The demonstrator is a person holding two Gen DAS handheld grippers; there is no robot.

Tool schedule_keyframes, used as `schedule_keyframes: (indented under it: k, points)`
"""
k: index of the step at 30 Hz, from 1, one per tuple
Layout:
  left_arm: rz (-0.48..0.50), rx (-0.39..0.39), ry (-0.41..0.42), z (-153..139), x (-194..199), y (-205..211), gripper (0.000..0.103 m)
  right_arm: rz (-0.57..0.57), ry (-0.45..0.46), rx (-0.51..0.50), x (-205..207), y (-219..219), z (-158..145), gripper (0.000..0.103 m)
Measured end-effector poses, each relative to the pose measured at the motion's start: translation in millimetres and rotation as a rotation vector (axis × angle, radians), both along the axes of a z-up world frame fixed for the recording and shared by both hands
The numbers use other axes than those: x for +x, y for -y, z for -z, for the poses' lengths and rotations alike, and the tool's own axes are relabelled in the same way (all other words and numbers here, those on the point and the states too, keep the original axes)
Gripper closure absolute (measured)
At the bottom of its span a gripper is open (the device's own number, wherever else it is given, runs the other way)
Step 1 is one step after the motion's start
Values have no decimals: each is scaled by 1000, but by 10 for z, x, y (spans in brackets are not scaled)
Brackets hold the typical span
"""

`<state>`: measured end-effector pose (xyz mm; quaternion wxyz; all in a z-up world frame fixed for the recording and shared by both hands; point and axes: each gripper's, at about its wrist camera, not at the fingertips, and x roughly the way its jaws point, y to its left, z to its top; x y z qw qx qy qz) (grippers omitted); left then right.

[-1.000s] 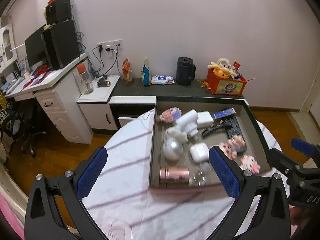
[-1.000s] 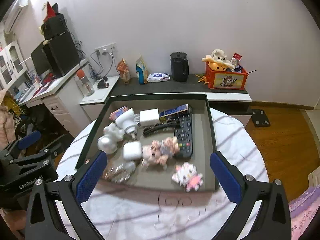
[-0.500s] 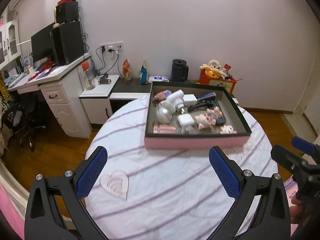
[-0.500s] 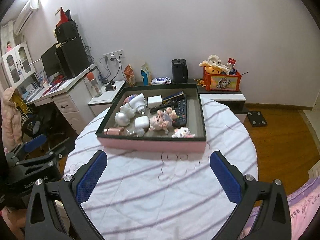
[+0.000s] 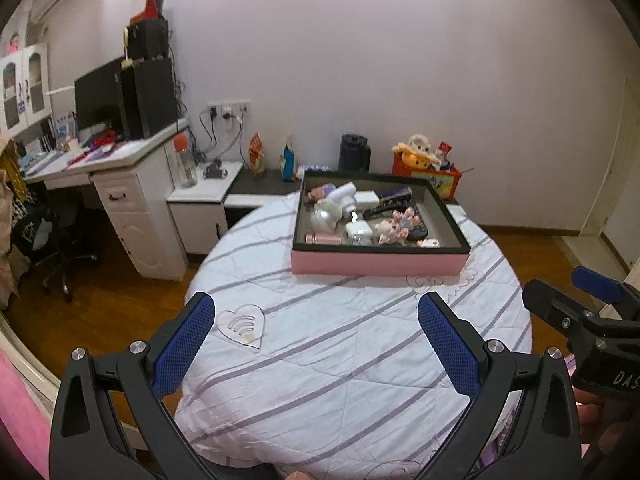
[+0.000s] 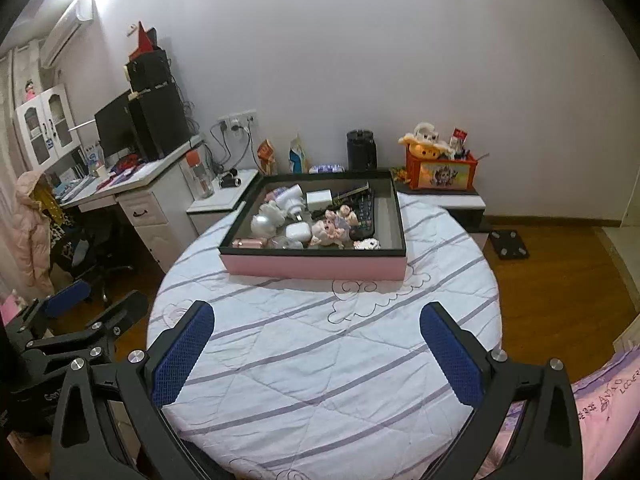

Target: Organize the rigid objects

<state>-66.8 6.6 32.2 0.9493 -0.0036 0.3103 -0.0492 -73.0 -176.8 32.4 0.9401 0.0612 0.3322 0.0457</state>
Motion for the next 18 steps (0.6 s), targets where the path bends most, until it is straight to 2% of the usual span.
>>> schedule_keyframes:
  k: [7,12,18]
  points:
    - [-22,7,64,-288,-372,-26,0,-13,66,-27,-378,-100,-247,0]
    - [-23,14,71,-396,-562,-28,0,-7,125,-54,-595,-132,-433,0]
    - [-72,3,72,-496,-646,-125,0,5,143,-49,-686,-108,-504,0]
